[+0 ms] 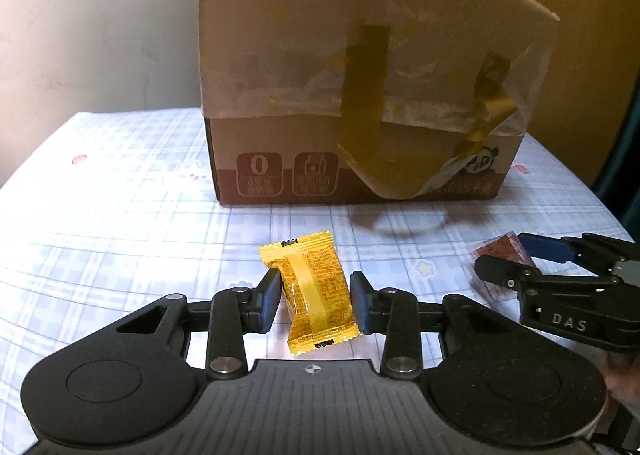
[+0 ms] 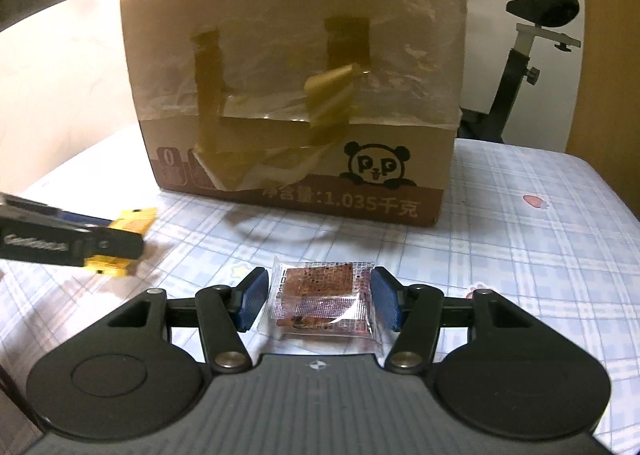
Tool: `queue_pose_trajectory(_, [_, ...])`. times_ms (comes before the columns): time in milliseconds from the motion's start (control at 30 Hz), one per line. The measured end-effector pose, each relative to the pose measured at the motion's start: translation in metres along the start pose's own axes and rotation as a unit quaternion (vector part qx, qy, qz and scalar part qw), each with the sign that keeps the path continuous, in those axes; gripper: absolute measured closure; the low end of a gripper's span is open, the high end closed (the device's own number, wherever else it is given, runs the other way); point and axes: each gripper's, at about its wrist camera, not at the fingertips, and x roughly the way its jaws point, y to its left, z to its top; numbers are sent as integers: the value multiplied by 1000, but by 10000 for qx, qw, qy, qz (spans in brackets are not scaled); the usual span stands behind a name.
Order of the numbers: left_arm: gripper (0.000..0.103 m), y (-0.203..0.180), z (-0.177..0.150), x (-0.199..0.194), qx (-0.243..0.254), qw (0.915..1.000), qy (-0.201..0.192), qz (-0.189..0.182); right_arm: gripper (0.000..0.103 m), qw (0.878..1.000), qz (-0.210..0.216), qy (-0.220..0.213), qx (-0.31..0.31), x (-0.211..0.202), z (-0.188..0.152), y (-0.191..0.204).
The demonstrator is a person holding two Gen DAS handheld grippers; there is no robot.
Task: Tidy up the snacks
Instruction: 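Carry the jerky packet and yellow snack over the box and open both tools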
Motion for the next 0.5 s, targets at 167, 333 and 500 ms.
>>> queue_pose_trajectory(167, [63,1,2,-12,-64,10000,-58,-27,44,10000,4,-17,-58,-1,-1,2])
queue_pose_trajectory(333, [63,0,-3,-18,-130,9999,-21,-39,44,9999,28,-30,-126,-3,-2,3])
queue_pose_trajectory(500, [63,6,1,-29,-209,9996,-164,-63,44,9995,20,77,-306,-6,-1,10])
